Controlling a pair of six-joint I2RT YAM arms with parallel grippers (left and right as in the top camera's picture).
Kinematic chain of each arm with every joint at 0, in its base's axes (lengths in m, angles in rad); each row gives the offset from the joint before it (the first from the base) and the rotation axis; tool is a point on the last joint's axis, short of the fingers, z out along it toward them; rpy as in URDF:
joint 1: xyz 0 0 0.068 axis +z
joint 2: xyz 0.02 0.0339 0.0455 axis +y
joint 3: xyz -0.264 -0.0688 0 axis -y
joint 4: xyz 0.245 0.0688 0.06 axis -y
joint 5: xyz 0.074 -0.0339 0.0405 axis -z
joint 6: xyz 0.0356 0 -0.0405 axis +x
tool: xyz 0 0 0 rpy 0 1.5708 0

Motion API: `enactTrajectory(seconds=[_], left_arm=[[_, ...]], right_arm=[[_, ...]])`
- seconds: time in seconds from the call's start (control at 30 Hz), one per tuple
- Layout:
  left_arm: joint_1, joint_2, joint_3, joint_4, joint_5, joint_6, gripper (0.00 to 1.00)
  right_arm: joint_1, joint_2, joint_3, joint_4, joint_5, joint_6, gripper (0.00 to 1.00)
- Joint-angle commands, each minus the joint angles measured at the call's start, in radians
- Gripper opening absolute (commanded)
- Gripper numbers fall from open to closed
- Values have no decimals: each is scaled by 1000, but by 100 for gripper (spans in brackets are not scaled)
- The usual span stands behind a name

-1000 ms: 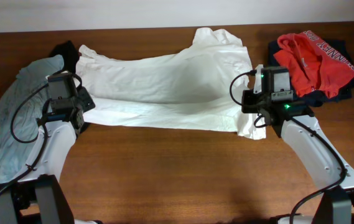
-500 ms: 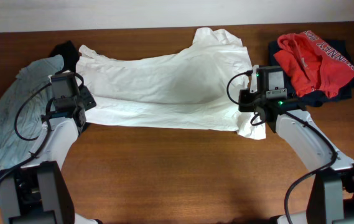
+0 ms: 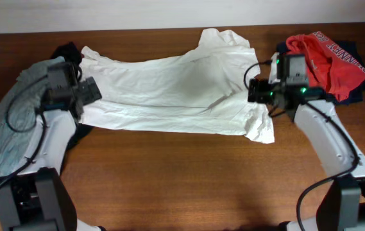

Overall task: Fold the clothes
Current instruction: 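Carry the hem with both grippers to the shirt's top edge, then lower the hem onto the collar edge and open both grippers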

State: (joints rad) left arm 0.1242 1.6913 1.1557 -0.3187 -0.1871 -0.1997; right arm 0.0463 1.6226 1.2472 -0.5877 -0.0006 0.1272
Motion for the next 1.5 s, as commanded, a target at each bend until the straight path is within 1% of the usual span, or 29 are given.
enactTrajectory(seconds=[0.0,0.13,0.27,0.37,0.5,0.67,0.8,0.87,1.2,1.47], left_arm=[[-5,6,172,-107,57,91,99],[-8,8,340,-230,141,128,99],[-18,33,452,-276,170,149,99],[-32,96,556,-333,173,172,99],[-44,240,756,-460,174,179,99],[-45,480,1072,-615,172,179,99],[-43,621,1237,-671,138,178,99],[-43,665,1272,-673,114,178,99],[-42,807,1275,-631,67,210,97],[-40,897,1275,-509,68,251,96]], right_arm=[[-6,-2,152,-86,-7,-24,93],[-6,-2,290,-173,-15,-69,98],[-6,3,325,-126,-13,-95,99],[-6,23,340,-87,-14,-95,99],[-6,72,385,-84,-42,-98,98],[-6,129,442,-124,-76,-113,98],[-6,134,442,-159,-82,-114,98],[-6,134,442,-182,-84,-116,98],[-6,135,441,-211,-86,-117,98],[-1,135,440,-245,-101,-117,98]])
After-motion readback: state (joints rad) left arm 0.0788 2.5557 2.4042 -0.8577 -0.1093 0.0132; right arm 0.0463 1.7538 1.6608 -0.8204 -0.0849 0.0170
